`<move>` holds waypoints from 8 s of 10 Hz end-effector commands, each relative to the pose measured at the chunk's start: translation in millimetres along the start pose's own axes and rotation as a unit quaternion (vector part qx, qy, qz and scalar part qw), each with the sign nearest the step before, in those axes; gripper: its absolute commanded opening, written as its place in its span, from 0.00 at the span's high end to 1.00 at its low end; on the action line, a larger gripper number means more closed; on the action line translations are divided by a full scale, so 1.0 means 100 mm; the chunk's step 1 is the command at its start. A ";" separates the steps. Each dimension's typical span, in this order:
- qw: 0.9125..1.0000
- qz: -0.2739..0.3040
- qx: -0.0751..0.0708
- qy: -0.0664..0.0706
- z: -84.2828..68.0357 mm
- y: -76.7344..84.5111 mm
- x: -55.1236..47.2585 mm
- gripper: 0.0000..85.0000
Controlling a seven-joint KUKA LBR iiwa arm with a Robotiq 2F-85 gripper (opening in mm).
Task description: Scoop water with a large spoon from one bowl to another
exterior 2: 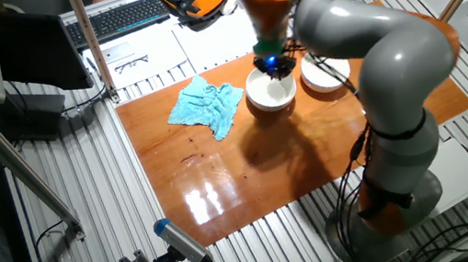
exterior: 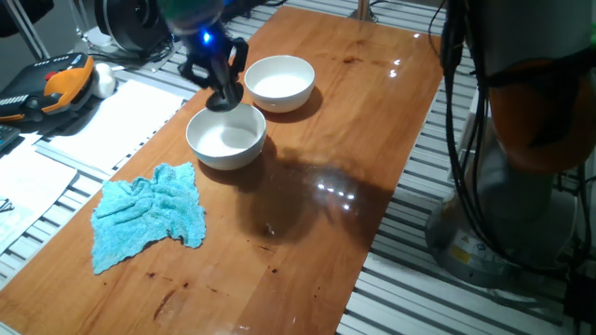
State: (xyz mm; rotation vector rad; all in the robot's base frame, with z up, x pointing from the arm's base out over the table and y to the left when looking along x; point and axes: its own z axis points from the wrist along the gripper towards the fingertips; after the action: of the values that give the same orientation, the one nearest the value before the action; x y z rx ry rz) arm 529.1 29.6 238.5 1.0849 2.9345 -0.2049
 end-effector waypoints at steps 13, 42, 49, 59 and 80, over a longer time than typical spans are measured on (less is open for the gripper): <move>0.958 0.286 -0.005 0.010 -0.07 -0.38 -0.35 1.00; 0.867 0.496 -0.051 0.000 0.84 -0.61 -1.13 1.00; 0.870 0.489 -0.060 0.006 1.07 -0.63 -1.20 1.00; 0.873 0.480 -0.082 0.010 1.24 -0.62 -1.22 1.00; 0.878 0.467 -0.101 -0.001 1.44 -0.47 -1.23 0.80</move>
State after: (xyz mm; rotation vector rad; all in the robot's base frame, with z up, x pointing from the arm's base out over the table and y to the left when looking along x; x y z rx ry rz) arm 586.5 -103.7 107.8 2.2295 2.0085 0.1157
